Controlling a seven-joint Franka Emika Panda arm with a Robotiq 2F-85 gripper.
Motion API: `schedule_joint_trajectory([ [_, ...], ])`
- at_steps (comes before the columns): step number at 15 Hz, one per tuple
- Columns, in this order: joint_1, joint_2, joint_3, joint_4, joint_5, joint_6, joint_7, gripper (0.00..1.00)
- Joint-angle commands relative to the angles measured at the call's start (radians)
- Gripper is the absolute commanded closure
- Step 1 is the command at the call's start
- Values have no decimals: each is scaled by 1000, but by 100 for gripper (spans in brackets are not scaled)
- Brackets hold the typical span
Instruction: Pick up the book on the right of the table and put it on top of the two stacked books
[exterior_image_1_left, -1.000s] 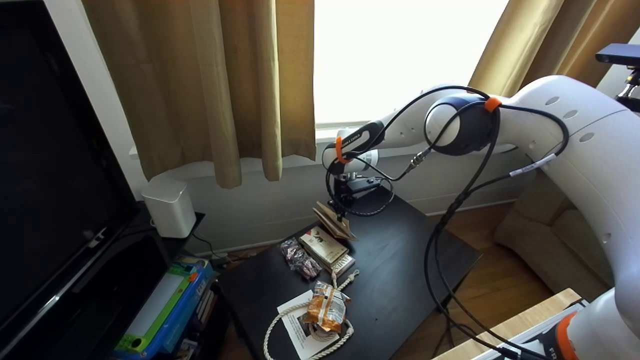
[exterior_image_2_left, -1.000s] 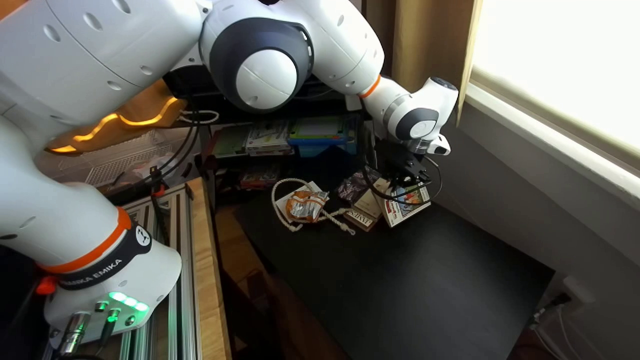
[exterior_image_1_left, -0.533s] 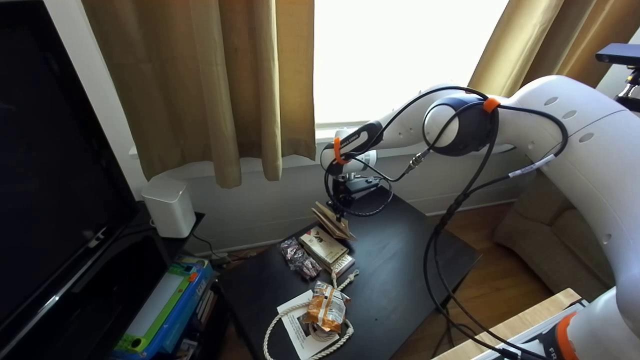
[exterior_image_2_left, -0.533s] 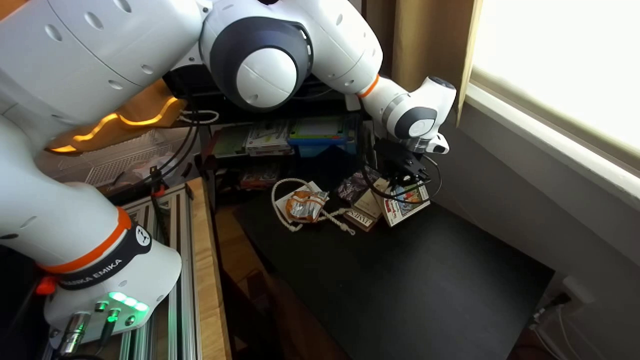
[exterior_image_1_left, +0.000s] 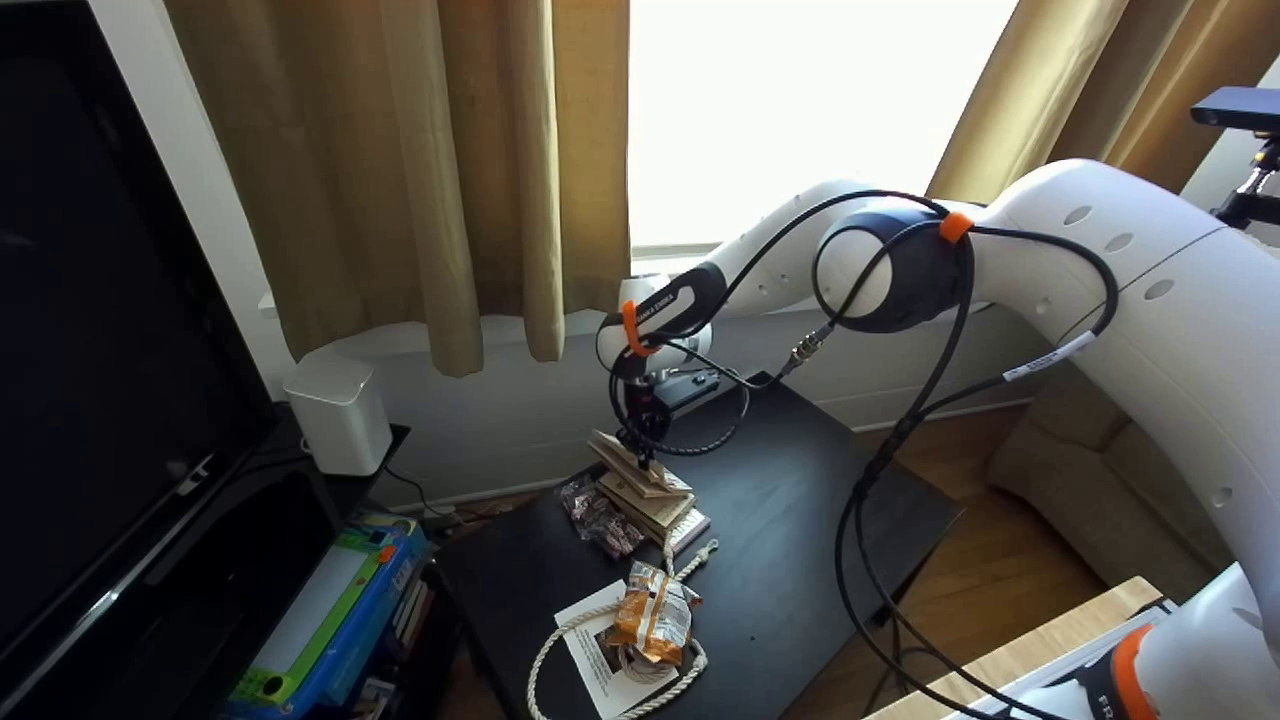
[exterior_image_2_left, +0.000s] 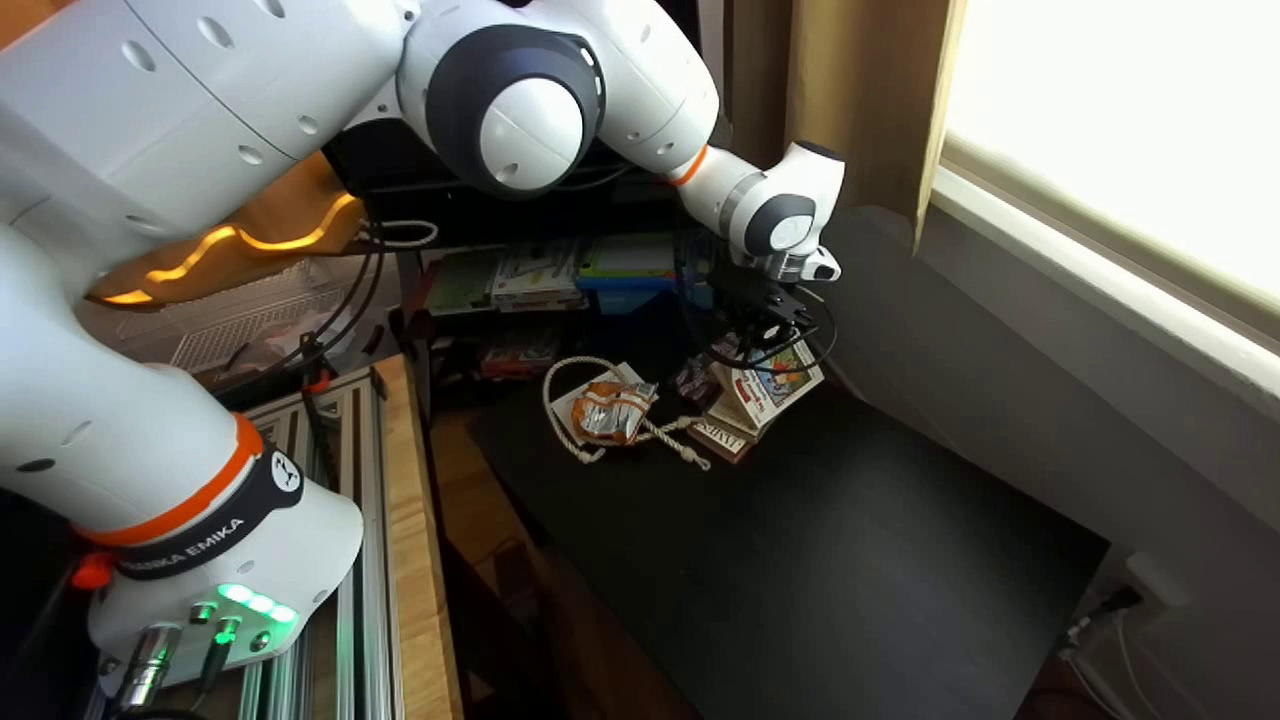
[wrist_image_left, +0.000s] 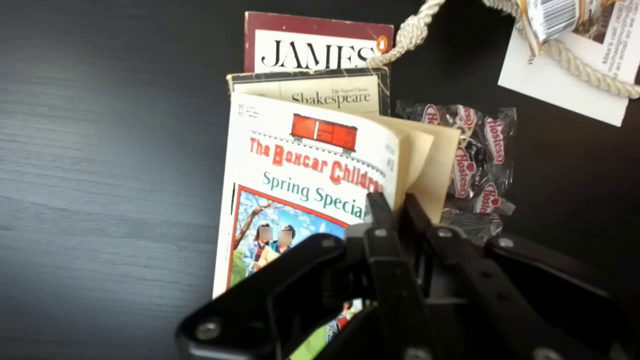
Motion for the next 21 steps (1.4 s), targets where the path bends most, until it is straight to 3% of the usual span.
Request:
schedule_joint_trajectory([
  [1,20,52,-15,17,-7,-16,12,97],
  [8,37,114,-15,55,-32,-25,-13,97],
  [9,39,119,-13,61,-34,-25,-15,65],
  [10,39,123,-9,66,-35,-23,-22,64],
  [19,54,112,6,57,-35,-2,-86,0],
  [21,55,85,0,38,-41,-1,-94,0],
])
